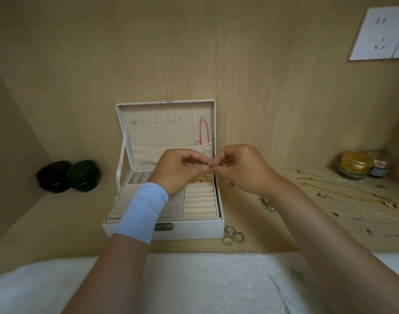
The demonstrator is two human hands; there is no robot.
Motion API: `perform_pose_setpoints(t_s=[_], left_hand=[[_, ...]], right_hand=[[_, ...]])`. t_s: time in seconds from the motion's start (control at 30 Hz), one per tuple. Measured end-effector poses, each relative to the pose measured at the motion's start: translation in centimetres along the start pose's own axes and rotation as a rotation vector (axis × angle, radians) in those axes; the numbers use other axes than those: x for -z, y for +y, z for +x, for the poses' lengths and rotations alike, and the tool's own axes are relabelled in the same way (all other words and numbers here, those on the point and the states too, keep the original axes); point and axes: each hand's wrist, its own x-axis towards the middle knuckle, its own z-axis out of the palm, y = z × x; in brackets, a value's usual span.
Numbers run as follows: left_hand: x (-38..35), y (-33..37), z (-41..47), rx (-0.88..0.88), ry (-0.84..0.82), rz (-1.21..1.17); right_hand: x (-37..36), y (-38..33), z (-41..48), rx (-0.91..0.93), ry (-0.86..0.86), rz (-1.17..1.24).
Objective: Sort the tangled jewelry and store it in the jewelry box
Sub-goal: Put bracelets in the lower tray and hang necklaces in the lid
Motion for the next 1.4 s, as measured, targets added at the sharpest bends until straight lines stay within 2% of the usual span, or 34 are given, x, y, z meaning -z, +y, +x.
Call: perform_pose_setpoints(t_s=[0.23,0.4,0.57,0.8,0.93,1.13,1.17,1.3,1.4], left_hand=[[0.9,-1.7,1.1,-0.035,0.131,0.217],[1.1,-2.5,1.5,0.007,0.060,0.325],[1.1,-3.3,1.9,0.008,0.044,0.364],[1.0,-3.6,1.8,0.028,-0.029,0.460],[0.9,-3.4,1.5,0.002,-0.054,0.523],[0.9,-2.5,0.9,-0.104,-0.048,0.633],[0.9,-2.1,0.6,-0.132,-0.036,0.622],[-0.6,-0.3,-0.9,-0.227,-0.064,0.599],[-2.3,0.1,-2.3,-0.278,-0.118,0.631]], right_hand=[[-2.2,-0.2,3.1,0.130,-0.018,-0.128],[-3.1,0.7,4.2,0.248,-0.084,-0.279],[-4.1,1.3,4.3,0.299,-0.048,-0.344],[-3.8,2.1,4.7,0.260,-0.148,-0.353],[-2.8,2.0,4.2,0.166,-0.195,-0.405],[0.4,1.0,1.1,0.129,-0.042,-0.318],[1.1,0.9,0.3,0.083,-0.084,-0.324],[2.4,0.8,-2.8,-0.093,-0.466,-0.433],[1.5,1.2,-4.1,-0.107,-0.572,-0.374]])
